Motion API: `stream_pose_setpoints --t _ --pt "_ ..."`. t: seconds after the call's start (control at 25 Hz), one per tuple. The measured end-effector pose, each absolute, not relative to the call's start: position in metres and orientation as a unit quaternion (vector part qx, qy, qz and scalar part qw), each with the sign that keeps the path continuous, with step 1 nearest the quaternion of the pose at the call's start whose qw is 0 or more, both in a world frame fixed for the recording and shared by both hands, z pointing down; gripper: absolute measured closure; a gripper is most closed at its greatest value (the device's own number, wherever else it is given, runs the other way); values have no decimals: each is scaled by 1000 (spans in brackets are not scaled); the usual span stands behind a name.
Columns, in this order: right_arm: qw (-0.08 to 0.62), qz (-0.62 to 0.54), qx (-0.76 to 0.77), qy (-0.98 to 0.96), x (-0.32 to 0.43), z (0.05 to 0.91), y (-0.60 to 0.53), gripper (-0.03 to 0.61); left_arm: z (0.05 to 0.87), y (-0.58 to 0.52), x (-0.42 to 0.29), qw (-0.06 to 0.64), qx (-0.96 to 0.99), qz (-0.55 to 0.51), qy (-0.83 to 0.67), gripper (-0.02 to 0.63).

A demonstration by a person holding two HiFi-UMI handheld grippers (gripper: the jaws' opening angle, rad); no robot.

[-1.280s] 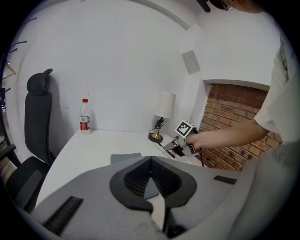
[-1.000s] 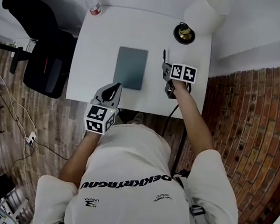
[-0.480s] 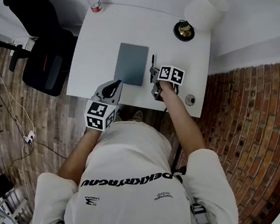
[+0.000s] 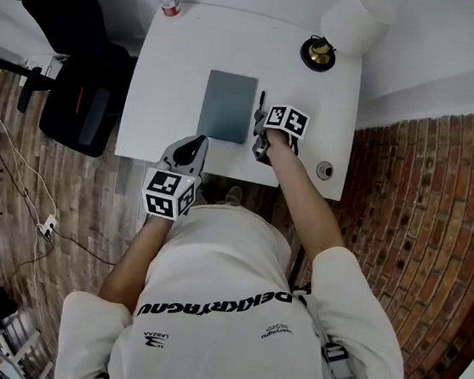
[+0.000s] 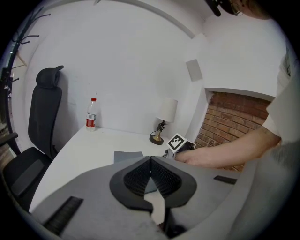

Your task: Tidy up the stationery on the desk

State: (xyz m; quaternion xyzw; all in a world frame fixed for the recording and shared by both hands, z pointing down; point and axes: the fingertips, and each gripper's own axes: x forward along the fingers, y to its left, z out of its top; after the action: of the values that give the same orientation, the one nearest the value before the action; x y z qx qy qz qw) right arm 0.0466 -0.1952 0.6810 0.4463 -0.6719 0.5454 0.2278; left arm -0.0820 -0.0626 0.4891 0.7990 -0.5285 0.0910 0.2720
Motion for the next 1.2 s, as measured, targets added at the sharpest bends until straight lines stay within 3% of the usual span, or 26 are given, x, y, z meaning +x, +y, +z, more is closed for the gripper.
stream_pose_setpoints --t 0.76,1.2 --pt "282 514 446 -676 36 693 -194 522 497 -61 -99 308 780 67 -540 617" --pt "236 468 450 -723 40 645 -199 508 487 -70 -96 289 794 68 -530 617"
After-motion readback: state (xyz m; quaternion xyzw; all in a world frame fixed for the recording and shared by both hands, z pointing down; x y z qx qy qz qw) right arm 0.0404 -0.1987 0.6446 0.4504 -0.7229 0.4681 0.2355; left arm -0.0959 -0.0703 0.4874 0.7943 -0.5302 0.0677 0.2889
